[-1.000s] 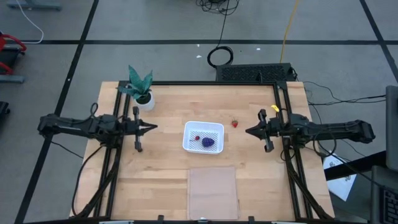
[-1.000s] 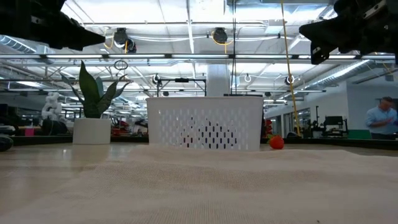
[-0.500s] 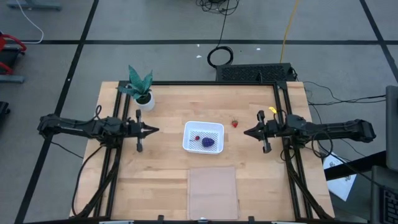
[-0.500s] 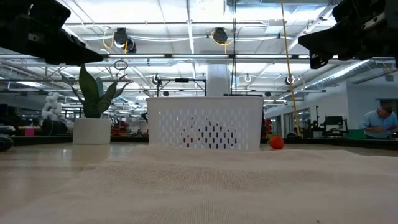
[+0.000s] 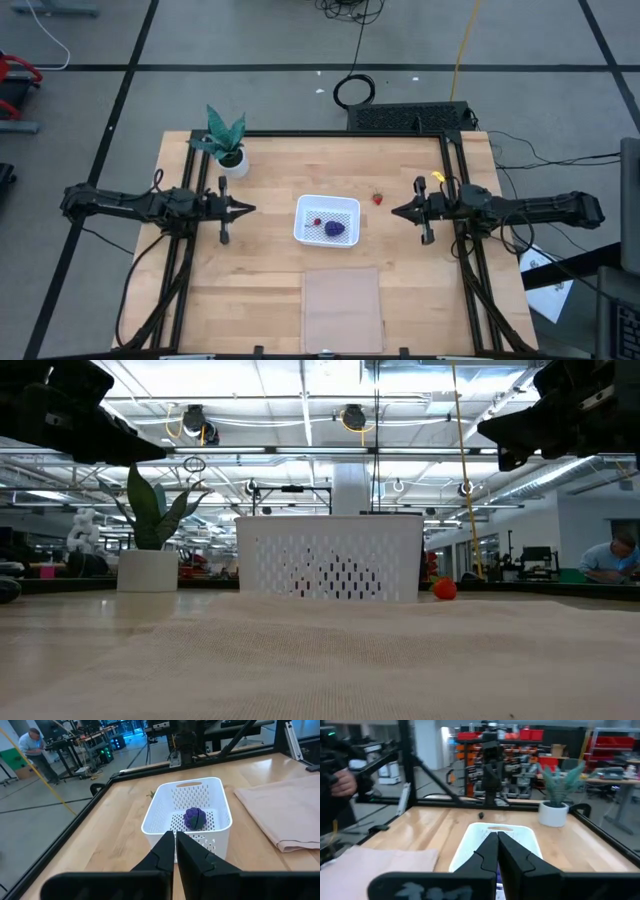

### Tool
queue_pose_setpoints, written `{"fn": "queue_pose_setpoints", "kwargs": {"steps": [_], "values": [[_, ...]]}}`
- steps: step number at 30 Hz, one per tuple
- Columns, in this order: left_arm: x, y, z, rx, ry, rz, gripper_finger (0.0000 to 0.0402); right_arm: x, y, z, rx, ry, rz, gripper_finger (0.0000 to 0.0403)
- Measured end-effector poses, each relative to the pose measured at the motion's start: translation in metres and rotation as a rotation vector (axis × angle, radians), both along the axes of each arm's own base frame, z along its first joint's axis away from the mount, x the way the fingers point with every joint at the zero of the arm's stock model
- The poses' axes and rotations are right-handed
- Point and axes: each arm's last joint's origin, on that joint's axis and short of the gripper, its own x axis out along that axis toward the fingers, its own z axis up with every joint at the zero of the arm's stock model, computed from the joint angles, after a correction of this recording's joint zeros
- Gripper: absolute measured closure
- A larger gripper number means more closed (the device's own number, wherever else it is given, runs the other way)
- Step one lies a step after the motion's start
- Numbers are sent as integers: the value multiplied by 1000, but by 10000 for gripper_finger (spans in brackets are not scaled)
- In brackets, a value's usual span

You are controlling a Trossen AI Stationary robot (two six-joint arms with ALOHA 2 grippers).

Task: Pick and placing Produce into tupperware
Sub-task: Put the red strawberry into the white bin

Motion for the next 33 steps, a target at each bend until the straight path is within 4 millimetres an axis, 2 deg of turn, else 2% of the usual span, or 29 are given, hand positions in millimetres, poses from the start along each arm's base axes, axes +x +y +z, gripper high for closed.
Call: {"fn": "queue_pose_setpoints", "kwargs": {"steps": [10,20,33], "values": [[0,0,0,-3,-2,1,380,8,-5,2,41,79,-93,403],[0,0,0,-3,-2,1,380,15,-23,11,135,235,-249,403],[0,0,0,-3,-2,1,380,23,-26,10,153,329,-217,403]]}}
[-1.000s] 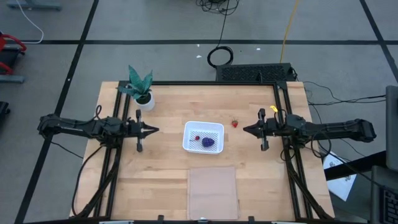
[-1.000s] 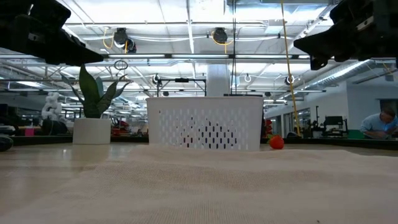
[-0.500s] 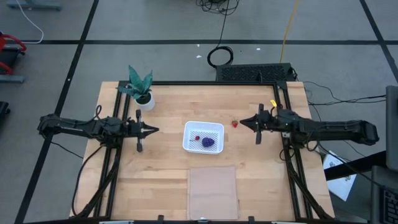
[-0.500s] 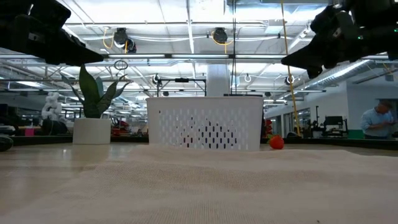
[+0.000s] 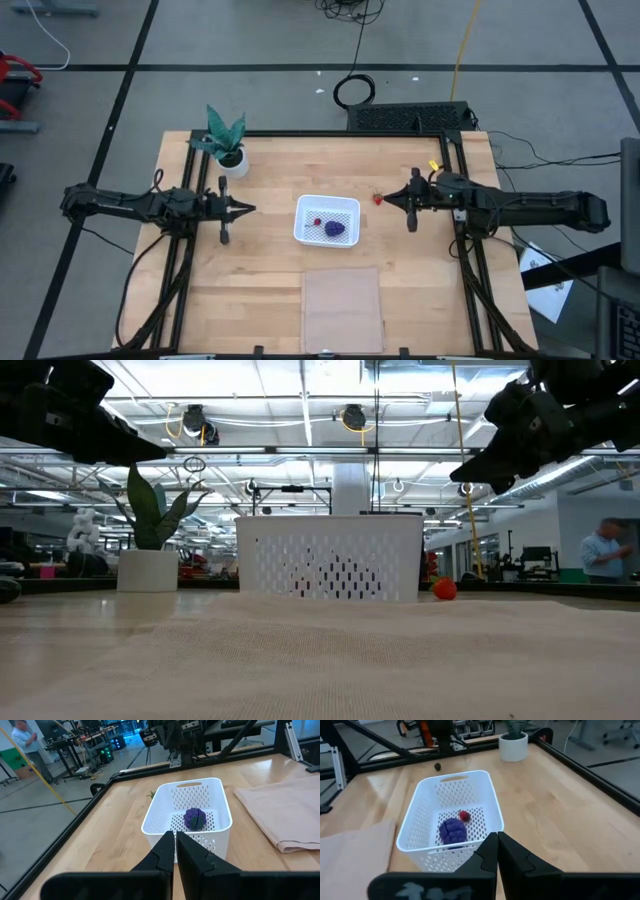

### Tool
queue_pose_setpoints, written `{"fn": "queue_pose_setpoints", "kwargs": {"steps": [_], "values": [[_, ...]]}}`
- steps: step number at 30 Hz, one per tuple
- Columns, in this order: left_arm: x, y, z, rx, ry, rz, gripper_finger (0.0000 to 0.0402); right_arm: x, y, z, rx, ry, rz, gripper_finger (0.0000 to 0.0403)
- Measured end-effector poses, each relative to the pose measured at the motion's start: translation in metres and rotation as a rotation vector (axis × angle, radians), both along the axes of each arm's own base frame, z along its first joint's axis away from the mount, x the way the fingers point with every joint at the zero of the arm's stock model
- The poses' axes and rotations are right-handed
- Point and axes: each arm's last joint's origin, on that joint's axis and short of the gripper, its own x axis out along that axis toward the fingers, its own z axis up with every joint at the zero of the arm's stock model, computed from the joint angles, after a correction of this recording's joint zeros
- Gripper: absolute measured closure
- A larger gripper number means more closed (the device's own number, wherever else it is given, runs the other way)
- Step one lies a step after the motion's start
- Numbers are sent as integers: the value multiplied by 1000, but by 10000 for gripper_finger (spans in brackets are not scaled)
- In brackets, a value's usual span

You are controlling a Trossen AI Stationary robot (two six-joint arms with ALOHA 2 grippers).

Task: Pick and placing Produce into tupperware
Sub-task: Put the red strawberry into the white bin

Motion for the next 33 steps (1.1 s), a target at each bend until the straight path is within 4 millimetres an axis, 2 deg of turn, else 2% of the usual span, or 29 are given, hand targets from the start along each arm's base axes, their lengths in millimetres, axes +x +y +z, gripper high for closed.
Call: {"fn": "queue_pose_setpoints", "kwargs": {"steps": [11,16,25,33], "values": [[1,0,5,-14,-47,1,380,6,-15,33,30,156,-81,403],[1,0,4,-9,-46,0,380,9,-22,40,59,260,-112,403],[1,0,4,-5,-43,-1,380,18,-31,36,134,349,-88,403],[1,0,4,0,-40,-1,380,24,-41,28,196,423,-139,403]]}}
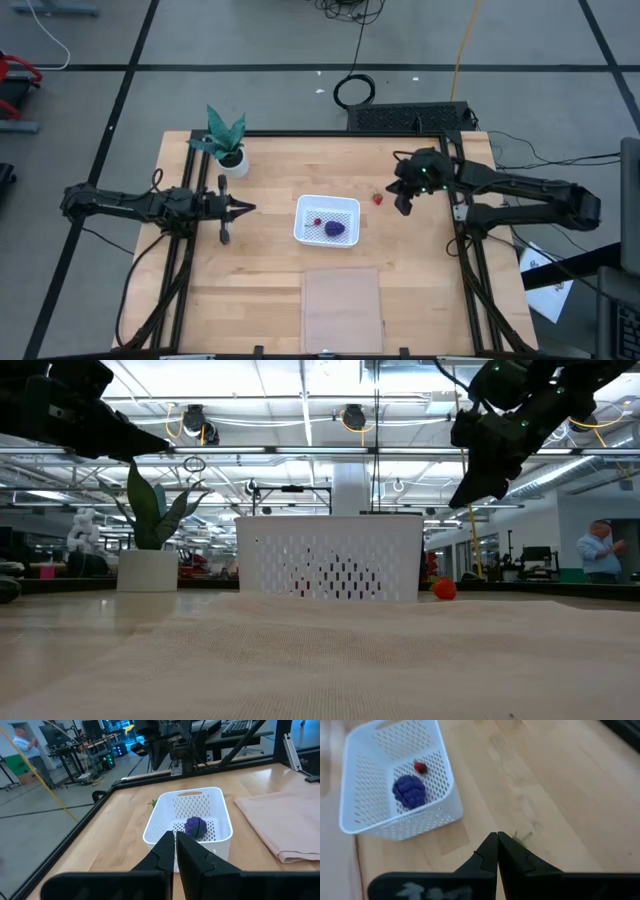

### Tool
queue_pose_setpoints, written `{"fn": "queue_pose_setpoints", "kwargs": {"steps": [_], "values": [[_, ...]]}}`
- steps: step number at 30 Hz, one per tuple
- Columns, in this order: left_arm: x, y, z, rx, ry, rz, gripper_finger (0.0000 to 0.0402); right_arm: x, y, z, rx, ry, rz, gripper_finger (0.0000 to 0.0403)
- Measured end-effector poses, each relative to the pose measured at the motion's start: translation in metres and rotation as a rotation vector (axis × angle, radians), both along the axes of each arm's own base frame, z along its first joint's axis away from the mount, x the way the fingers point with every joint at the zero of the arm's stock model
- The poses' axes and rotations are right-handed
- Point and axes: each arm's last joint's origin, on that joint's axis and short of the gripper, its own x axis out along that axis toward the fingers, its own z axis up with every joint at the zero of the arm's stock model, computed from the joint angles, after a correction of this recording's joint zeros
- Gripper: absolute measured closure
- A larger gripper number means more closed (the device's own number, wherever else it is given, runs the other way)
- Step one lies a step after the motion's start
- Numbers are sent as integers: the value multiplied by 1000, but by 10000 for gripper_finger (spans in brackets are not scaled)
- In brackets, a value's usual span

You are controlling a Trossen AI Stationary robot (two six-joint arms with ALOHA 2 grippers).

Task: Pick and placing Produce into tupperware
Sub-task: Put the red strawberry into the white bin

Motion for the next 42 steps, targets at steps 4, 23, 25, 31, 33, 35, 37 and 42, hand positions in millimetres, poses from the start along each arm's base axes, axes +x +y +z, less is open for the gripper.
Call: {"fn": "queue_pose_setpoints", "kwargs": {"steps": [4,23,25,31,33,35,37,42], "values": [[0,0,-2,2,17,0,380,5,-5,8,36,75,-22,403],[-1,0,-4,5,44,-1,380,65,-31,48,111,443,102,403],[-1,0,-5,6,55,-1,380,72,-34,50,113,465,119,403],[-1,0,-7,7,73,-1,380,87,-41,48,130,544,163,403],[-1,0,-7,7,73,-1,380,89,-42,44,136,558,167,403],[-1,0,-7,7,73,-1,380,90,-43,42,139,565,167,403],[-1,0,-7,7,73,-1,380,91,-43,40,141,569,167,403],[-1,0,-7,7,74,-1,380,92,-43,40,138,560,161,403]]}}
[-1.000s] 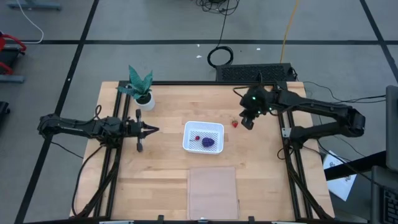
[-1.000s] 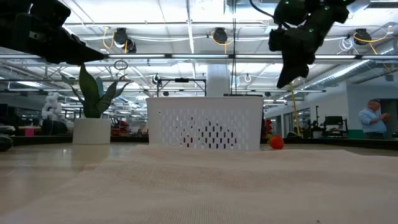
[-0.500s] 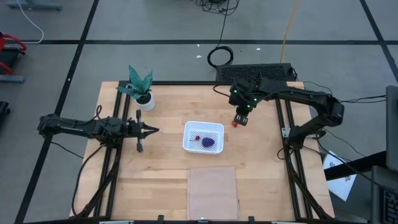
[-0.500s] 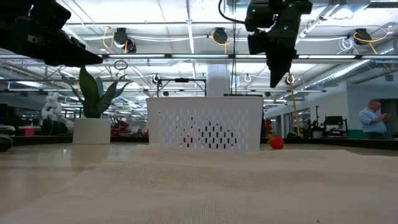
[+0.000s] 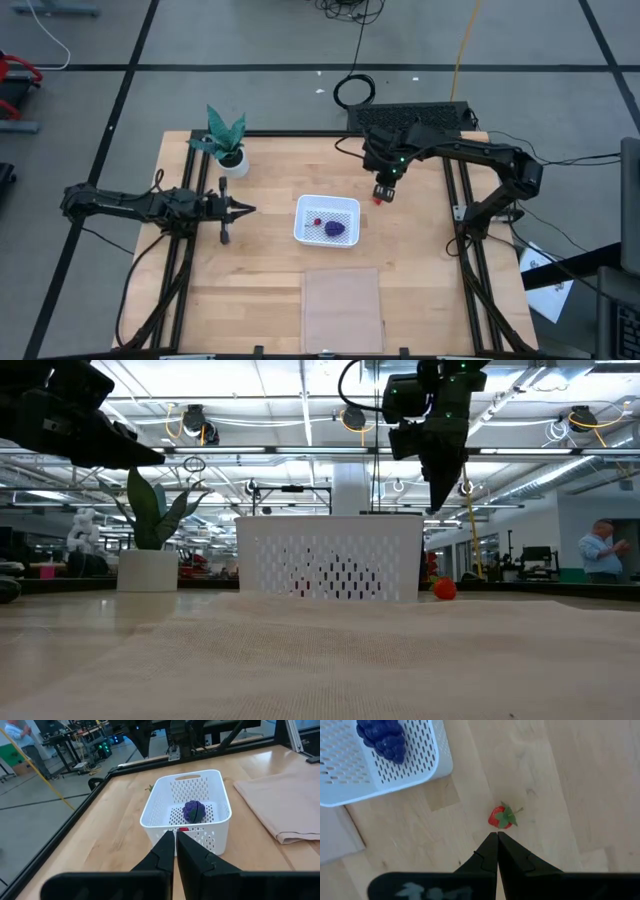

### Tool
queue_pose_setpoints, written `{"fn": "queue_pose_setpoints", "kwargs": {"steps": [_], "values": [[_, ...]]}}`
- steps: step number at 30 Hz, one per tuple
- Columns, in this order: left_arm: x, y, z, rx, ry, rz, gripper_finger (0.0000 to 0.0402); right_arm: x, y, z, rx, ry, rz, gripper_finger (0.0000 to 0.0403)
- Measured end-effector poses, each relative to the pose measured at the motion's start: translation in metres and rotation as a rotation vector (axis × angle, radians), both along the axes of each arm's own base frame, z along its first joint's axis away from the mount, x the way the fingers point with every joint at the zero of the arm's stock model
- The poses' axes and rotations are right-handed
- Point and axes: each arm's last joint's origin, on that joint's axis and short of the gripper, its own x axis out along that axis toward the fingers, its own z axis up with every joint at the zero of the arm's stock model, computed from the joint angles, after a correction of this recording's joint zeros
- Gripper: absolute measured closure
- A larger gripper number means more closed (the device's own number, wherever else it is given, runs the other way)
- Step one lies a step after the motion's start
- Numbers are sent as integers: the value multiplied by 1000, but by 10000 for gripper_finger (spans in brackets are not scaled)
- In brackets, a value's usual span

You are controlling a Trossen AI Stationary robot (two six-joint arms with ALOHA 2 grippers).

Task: Pick and placing Produce into tupperware
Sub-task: Put the red strawberry into the white bin

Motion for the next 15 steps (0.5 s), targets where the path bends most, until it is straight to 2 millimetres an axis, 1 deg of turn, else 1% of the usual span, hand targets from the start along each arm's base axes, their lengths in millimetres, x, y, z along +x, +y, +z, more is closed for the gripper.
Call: {"fn": "queue_pose_setpoints", "kwargs": {"steps": [6,11,13,15], "values": [[0,0,-1,1,6,0,380,-4,2,-1,6,36,53,403],[0,0,-1,1,6,0,380,-4,2,-1,5,36,56,403],[0,0,-1,1,6,0,380,-4,2,-1,4,35,54,398],[0,0,-1,1,6,0,380,-4,2,-1,5,35,49,386]]}}
